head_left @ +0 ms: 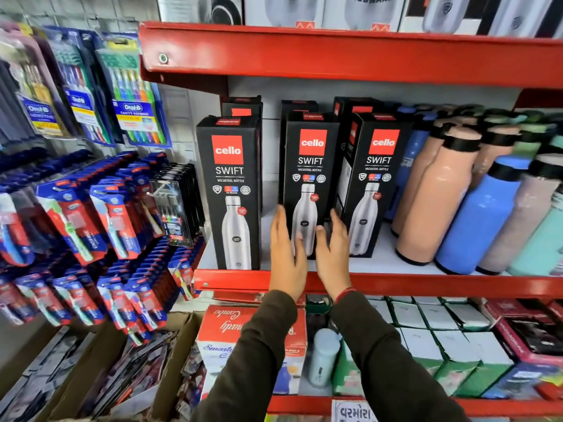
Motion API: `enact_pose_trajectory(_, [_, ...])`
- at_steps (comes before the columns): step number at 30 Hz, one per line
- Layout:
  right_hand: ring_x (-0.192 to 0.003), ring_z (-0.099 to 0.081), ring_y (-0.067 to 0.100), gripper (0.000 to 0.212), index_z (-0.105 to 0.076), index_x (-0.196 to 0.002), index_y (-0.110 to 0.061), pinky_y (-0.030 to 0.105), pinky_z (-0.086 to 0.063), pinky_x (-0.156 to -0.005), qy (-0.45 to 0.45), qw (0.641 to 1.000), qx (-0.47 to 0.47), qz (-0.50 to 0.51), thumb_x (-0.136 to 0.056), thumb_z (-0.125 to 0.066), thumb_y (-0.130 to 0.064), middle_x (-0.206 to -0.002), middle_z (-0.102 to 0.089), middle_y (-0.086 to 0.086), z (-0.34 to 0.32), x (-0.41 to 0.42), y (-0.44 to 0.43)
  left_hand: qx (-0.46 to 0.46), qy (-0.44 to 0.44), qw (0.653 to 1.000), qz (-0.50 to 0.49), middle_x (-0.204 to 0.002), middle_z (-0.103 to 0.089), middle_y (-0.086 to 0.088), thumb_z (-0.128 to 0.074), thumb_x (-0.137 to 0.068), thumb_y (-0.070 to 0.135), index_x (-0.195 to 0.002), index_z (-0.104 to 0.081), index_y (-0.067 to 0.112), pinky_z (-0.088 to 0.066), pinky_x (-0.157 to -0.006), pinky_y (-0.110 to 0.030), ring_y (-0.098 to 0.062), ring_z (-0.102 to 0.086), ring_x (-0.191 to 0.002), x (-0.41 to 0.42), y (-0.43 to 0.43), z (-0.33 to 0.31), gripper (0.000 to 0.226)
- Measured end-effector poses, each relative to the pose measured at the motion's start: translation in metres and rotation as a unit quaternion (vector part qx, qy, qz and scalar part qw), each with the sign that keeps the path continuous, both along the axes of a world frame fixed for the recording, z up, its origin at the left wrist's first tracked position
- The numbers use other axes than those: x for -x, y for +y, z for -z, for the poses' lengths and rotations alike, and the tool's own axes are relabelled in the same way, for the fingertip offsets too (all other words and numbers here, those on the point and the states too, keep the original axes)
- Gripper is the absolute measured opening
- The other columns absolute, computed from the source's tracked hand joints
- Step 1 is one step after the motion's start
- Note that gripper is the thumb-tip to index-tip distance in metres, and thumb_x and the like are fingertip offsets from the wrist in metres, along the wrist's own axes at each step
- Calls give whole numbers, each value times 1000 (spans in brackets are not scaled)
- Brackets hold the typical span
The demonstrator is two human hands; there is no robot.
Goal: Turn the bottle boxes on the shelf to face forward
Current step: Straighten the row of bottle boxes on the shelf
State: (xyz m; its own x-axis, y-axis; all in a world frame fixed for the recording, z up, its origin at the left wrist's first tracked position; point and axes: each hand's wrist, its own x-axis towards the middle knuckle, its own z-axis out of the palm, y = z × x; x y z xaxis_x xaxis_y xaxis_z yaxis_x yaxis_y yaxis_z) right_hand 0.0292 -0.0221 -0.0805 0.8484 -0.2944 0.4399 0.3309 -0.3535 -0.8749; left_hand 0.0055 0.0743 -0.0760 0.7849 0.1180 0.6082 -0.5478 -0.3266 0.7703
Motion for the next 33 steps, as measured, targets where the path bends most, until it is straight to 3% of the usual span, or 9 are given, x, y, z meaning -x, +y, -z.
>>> enact_pose_trajectory(3, [-147,-33,21,48,-35,-151,-8,16,-20,-110,46,999,4,-19,-105,-43,-19,-157,-39,11,2,-12,-7,80,115,990,6,-164,-20,-4,-35,-106,12,-156,-18,4,-9,-113,-3,-6,-15,-150,-18,-6,0,53])
enact_pose_trajectory(6, [-146,-35,24,48,-37,-150,-5,17,-20,-108,69,997,8,-30,-105,-44,-22,-155,-41,13,5,-18,-9,131,200,971,-16,-155,-43,-13,-37,-106,18,-149,-38,4,-24,-106,-11,-23,-39,-145,-32,-5,1,45])
enact_pose_trajectory(10, [-144,-39,22,48,-39,-149,-5,16,-23,-107,68,997,6,-31,-105,-44,-22,-153,-45,13,8,-21,-12,136,198,970,-44,-136,-63,-13,-42,-105,23,-136,-56,6,-31,-89,-8,-26,-56,-128,-33,-1,4,38])
enact_pose_trajectory(12, [-138,-41,13,47,-40,-148,-5,6,-23,-102,65,997,9,-33,-105,-44,-23,-152,-47,12,9,-19,-11,129,193,971,-62,-132,-65,-14,-43,-105,23,-135,-58,5,-32,-86,-6,-26,-58,-124,-31,0,6,38])
enact_pose_trajectory(16, [-124,-37,2,46,-42,-148,-7,-15,-19,-81,53,998,9,-43,-104,-46,-24,-140,-50,0,12,-13,-12,134,191,969,-79,-131,-66,-14,-44,-105,24,-136,-58,5,-38,-97,-18,-26,-58,-125,-21,2,6,39])
enact_pose_trajectory(22, [-117,-42,-7,43,-47,-144,-10,-14,-24,-80,38,998,11,-45,-104,-48,-24,-124,-49,-13,13,10,-12,141,184,969,-87,-135,-64,-14,-45,-104,24,-136,-57,3,-41,-109,-30,-26,-57,-128,-2,4,5,40])
enact_pose_trajectory(25, [-110,-41,-20,42,-49,-143,-10,-14,-25,-81,32,998,18,-45,-104,-48,-24,-123,-51,-13,13,19,-12,139,181,970,-85,-135,-63,-14,-46,-104,23,-136,-57,3,-40,-105,-25,-25,-57,-128,7,5,6,39])
enact_pose_trajectory(29, [-117,-49,-1,43,-47,-145,-14,-11,-30,-82,41,998,5,-49,-104,-48,-27,-123,-52,-15,13,29,-10,130,185,971,-80,-136,-63,-13,-45,-104,23,-137,-56,6,-37,-102,-22,-25,-56,-129,15,7,6,39])
enact_pose_trajectory(33, [-115,-48,-1,45,-46,-146,-14,-10,-30,-78,49,998,6,-41,-103,-48,-29,-121,-51,-13,14,34,-10,132,186,970,-83,-138,-62,-12,-45,-104,24,-138,-56,6,-34,-101,-20,-24,-55,-130,20,6,6,39])
